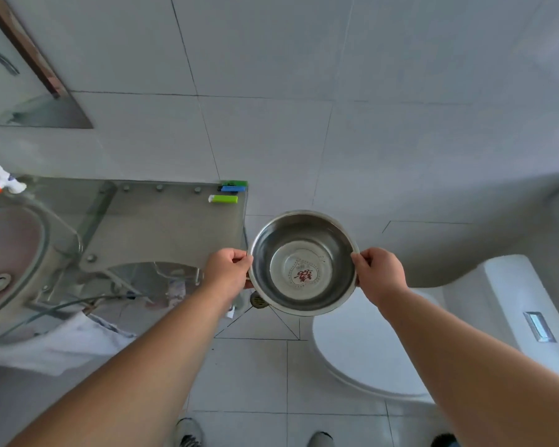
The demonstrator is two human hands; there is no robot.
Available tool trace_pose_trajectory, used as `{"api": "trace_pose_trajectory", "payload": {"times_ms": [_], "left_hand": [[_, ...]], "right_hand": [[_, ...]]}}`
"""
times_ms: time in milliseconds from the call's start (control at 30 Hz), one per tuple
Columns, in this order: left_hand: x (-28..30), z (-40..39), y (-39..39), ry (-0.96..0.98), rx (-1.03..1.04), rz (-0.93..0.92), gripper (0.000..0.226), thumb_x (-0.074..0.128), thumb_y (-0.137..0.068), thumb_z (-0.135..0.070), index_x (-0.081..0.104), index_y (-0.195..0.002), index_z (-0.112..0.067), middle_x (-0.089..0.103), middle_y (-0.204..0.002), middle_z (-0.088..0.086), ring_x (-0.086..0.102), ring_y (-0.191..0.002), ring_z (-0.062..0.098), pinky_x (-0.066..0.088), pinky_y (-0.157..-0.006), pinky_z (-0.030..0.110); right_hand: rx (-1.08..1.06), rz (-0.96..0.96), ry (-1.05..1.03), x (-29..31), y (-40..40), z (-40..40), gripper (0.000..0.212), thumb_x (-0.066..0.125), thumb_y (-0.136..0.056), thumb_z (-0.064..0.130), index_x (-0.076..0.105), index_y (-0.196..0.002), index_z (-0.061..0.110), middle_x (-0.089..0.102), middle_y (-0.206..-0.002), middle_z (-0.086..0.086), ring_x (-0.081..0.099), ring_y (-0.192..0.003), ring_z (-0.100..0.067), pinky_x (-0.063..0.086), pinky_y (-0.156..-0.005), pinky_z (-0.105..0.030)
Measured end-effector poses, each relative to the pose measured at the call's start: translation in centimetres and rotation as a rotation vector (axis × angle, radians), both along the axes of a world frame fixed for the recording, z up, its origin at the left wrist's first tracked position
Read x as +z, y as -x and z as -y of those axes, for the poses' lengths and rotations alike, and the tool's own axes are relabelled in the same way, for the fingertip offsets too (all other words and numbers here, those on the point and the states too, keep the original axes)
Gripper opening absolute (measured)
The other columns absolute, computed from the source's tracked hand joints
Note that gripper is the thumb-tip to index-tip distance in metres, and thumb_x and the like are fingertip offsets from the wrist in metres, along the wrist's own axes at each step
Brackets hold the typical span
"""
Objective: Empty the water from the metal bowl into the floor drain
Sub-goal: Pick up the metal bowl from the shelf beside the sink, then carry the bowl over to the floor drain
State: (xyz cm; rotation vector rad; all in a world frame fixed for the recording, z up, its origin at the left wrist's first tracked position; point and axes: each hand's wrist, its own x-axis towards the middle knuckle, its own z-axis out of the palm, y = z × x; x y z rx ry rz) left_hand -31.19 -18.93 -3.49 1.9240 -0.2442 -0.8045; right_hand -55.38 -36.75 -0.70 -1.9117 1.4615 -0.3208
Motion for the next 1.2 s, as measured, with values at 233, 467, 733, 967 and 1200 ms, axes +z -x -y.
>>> {"api": "trace_pose_trajectory", "payload": {"times_ms": [233,467,733,967,1200], "left_hand": [[-2.0,2.1,6.1,-0.059,0.04,-0.009,0.013,0.066,-0.107,-0.018,0.076,-0.1,-0.016,0.082,-0.102,0.012,0.081,-0.09,0.035,0.069,-0.086,0.054],[-6.2,1.6,9.8,-0.1,0.091,-0.01,0.014,0.064,-0.105,-0.02,0.075,-0.097,-0.02,0.08,-0.099,0.007,0.077,-0.097,0.034,0.065,-0.093,0.054],[-13.9,-2.2,9.1,-0.16,0.089,-0.087,0.021,0.063,-0.109,-0.022,0.075,-0.121,-0.01,0.08,-0.114,0.013,0.077,-0.104,0.033,0.065,-0.097,0.054],[-20.2,-5.4,6.4,-0.238,0.071,-0.063,0.019,0.064,-0.106,-0.023,0.079,-0.111,-0.011,0.082,-0.105,0.01,0.078,-0.098,0.032,0.065,-0.096,0.056],[-25.9,-8.2,4.3,-0.305,0.081,-0.01,0.023,0.064,-0.107,-0.018,0.074,-0.087,-0.027,0.082,-0.094,0.008,0.075,-0.081,0.026,0.07,-0.077,0.044]], "right_hand": [[0.003,-0.046,-0.021,-2.0,5.1,2.4,0.037,0.058,-0.098,0.032,0.067,-0.07,0.009,0.072,-0.063,-0.008,0.068,-0.063,-0.032,0.056,-0.057,-0.036],[-0.046,-0.044,-0.095,-7.3,7.3,1.7,0.035,0.058,-0.098,0.033,0.067,-0.074,0.008,0.069,-0.065,-0.013,0.058,-0.054,-0.027,0.047,-0.052,-0.031],[-0.048,-0.039,-0.181,-16.0,7.0,-1.8,0.032,0.056,-0.101,0.033,0.065,-0.078,0.014,0.071,-0.068,-0.008,0.066,-0.066,-0.032,0.055,-0.058,-0.038],[-0.137,0.036,-0.232,-23.8,4.9,-6.7,0.023,0.055,-0.105,0.033,0.064,-0.087,0.02,0.068,-0.075,0.003,0.062,-0.071,-0.015,0.043,-0.057,-0.028],[-0.169,0.098,-0.283,-29.8,3.0,-10.3,0.022,0.055,-0.105,0.034,0.06,-0.085,0.026,0.067,-0.076,0.006,0.061,-0.072,-0.011,0.042,-0.057,-0.027]]}}
